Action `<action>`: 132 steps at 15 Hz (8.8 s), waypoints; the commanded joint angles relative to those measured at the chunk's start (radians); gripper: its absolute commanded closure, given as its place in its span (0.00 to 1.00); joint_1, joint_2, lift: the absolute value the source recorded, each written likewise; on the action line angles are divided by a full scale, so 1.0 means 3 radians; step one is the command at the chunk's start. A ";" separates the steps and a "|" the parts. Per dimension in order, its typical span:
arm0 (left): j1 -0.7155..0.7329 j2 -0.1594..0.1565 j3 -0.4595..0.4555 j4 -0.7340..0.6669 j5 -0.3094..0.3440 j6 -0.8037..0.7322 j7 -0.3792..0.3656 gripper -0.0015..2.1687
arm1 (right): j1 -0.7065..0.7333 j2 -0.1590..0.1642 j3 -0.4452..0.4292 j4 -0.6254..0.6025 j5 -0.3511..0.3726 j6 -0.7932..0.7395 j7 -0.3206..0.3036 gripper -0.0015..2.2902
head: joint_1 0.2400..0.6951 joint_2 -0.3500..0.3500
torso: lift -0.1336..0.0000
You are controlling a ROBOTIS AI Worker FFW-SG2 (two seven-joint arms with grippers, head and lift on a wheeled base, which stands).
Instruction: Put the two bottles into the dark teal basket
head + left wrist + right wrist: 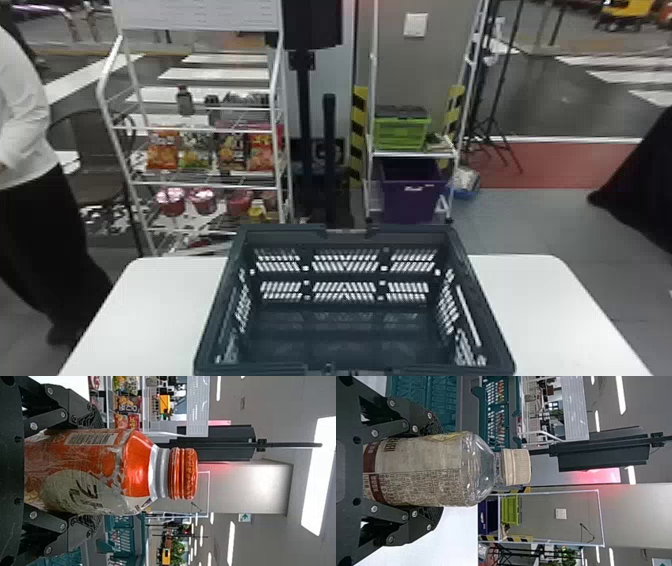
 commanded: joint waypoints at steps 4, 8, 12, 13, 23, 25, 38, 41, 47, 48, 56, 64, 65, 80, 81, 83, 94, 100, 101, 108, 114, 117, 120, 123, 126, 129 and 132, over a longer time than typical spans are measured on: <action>-0.0005 -0.0009 0.0000 0.0003 0.0000 0.0000 -0.0005 0.99 | 0.0001 0.0005 0.0005 0.0006 0.0000 0.0002 0.0000 0.87 | 0.57 0.50 | 1.00; -0.0005 -0.0009 0.0000 -0.0002 0.0005 0.0000 -0.0005 0.99 | 0.0011 0.0010 0.0015 0.0006 0.0000 -0.0008 0.0000 0.87 | 0.57 0.50 | 1.00; 0.0000 -0.0009 0.0000 0.0003 0.0015 0.0000 -0.0005 0.99 | 0.0027 0.0031 0.0020 -0.0076 0.0000 -0.0039 0.0000 0.87 | 0.57 0.50 | 1.00; 0.0006 -0.0009 0.0000 0.0003 0.0010 0.0000 -0.0005 0.99 | 0.0027 0.0036 0.0020 -0.0127 0.0000 -0.0039 0.0000 0.87 | 0.57 0.50 | 1.00; 0.0057 -0.0009 0.0000 0.0095 0.0000 -0.0194 0.0041 0.99 | -0.0868 0.0143 0.0091 -0.0874 0.0020 0.1659 -0.0061 0.87 | 0.57 0.50 | 1.00; 0.0057 -0.0009 0.0005 0.0116 0.0000 -0.0205 0.0056 0.99 | -0.1247 0.0143 0.0204 -0.0920 0.0061 0.2273 -0.0118 0.87 | 0.57 0.50 | 1.00; -0.0040 -0.0009 0.0041 0.0192 0.0061 -0.0133 0.0061 0.99 | -0.3757 0.0179 0.1119 0.0001 0.0051 0.5300 -0.0583 0.87 | 0.57 0.50 | 1.00; -0.0051 -0.0009 0.0046 0.0197 0.0061 -0.0102 0.0061 0.99 | -0.4090 0.0307 0.1242 0.0476 0.0031 0.5412 -0.0619 0.87 | 0.57 0.50 | 1.00; -0.0092 -0.0009 0.0046 0.0264 0.0072 -0.0102 0.0061 0.99 | -0.4488 0.0402 0.1257 0.1110 -0.0061 0.5392 -0.0619 0.86 | 0.57 0.50 | 1.00; -0.0097 -0.0009 0.0046 0.0269 0.0072 -0.0102 0.0061 0.99 | -0.4519 0.0402 0.1257 0.1146 -0.0077 0.5392 -0.0624 0.86 | 0.57 0.50 | 1.00; -0.0097 -0.0009 0.0051 0.0254 0.0082 -0.0102 0.0061 0.99 | -0.4550 0.0402 0.1247 0.1187 -0.0235 0.5402 -0.0634 0.00 | 0.57 0.50 | 1.00; -0.0081 -0.0009 0.0051 0.0233 0.0128 -0.0102 0.0072 0.99 | -0.3752 0.0092 0.1135 0.0476 -0.0184 0.3919 -0.0629 0.01 | 0.57 0.50 | 1.00; -0.0092 -0.0009 0.0051 0.0233 0.0133 -0.0102 0.0072 0.99 | -0.3517 0.0010 0.1058 0.0343 -0.0179 0.3592 -0.0624 0.01 | 0.57 0.50 | 1.00; -0.0133 -0.0009 0.0051 0.0070 0.0148 0.0000 0.0072 0.99 | -0.0771 -0.0220 0.0572 -0.0045 0.0020 0.0483 -0.0598 0.01 | 0.57 0.50 | 1.00; -0.0127 -0.0009 0.0051 0.0059 0.0143 0.0000 0.0072 0.99 | -0.0725 -0.0215 0.0567 0.0021 0.0020 0.0350 -0.0588 0.01 | 0.57 0.50 | 1.00; -0.0122 -0.0009 0.0051 0.0049 0.0133 0.0000 0.0072 0.99 | -0.0633 -0.0220 0.0567 0.0052 0.0020 0.0258 -0.0588 0.01 | 0.57 0.50 | 1.00; -0.0460 -0.0009 0.0302 -0.1500 0.0046 0.2178 -0.0378 0.99 | -0.0444 -0.0210 0.0541 0.0180 0.0020 -0.0110 -0.0578 0.01 | 0.57 0.50 | 1.00; -0.1810 -0.0009 -0.0158 -0.1986 -0.0767 0.4909 -0.1161 0.99 | -0.0383 -0.0194 0.0490 0.0241 0.0010 -0.0182 -0.0578 0.01 | 0.57 0.50 | 1.00; -0.2040 -0.0009 -0.0337 -0.1955 -0.0936 0.5175 -0.1253 0.99 | -0.0367 -0.0179 0.0475 0.0256 0.0015 -0.0192 -0.0578 0.01 | 0.57 0.50 | 1.00; -0.3471 -0.0009 -0.1253 -0.0718 -0.1621 0.5890 -0.1953 0.99 | -0.0316 -0.0087 0.0383 0.0333 0.0005 -0.0253 -0.0578 0.01 | 0.57 0.50 | 1.00; -0.4305 -0.0009 -0.1462 0.1000 -0.1836 0.5297 -0.2552 0.99 | -0.0275 -0.0046 0.0368 0.0425 0.0000 -0.0427 -0.0578 0.01 | 0.57 0.50 | 1.00; -0.4571 -0.0009 -0.1467 0.1629 -0.1994 0.4939 -0.2710 0.99 | -0.0255 -0.0026 0.0357 0.0430 0.0005 -0.0499 -0.0578 0.01 | 0.57 0.50 | 1.00; -0.4658 -0.0009 -0.1447 0.1885 -0.2096 0.4827 -0.2654 0.74 | -0.0255 -0.0010 0.0357 0.0445 0.0010 -0.0550 -0.0578 0.01 | 0.57 0.50 | 1.00; -0.4622 -0.0009 -0.1360 0.1747 -0.2091 0.4837 -0.2572 0.01 | -0.0255 0.0005 0.0362 0.0456 0.0010 -0.0581 -0.0578 0.01 | 0.57 0.50 | 1.00; -0.4571 -0.0009 -0.1166 0.1476 -0.2091 0.4888 -0.2577 0.01 | -0.0244 0.0015 0.0373 0.0486 0.0010 -0.0673 -0.0578 0.01 | 0.57 0.50 | 1.00; -0.4274 -0.0009 -0.0752 0.0693 -0.1892 0.5001 -0.2449 0.01 | -0.0219 0.0015 0.0373 0.0440 0.0010 -0.0734 -0.0568 0.01 | 0.57 0.50 | 1.00; -0.3666 -0.0009 -0.0378 -0.0595 -0.1335 0.5553 -0.1912 0.01 | -0.0204 0.0005 0.0373 0.0374 0.0015 -0.0734 -0.0557 0.01 | 0.57 0.50 | 1.00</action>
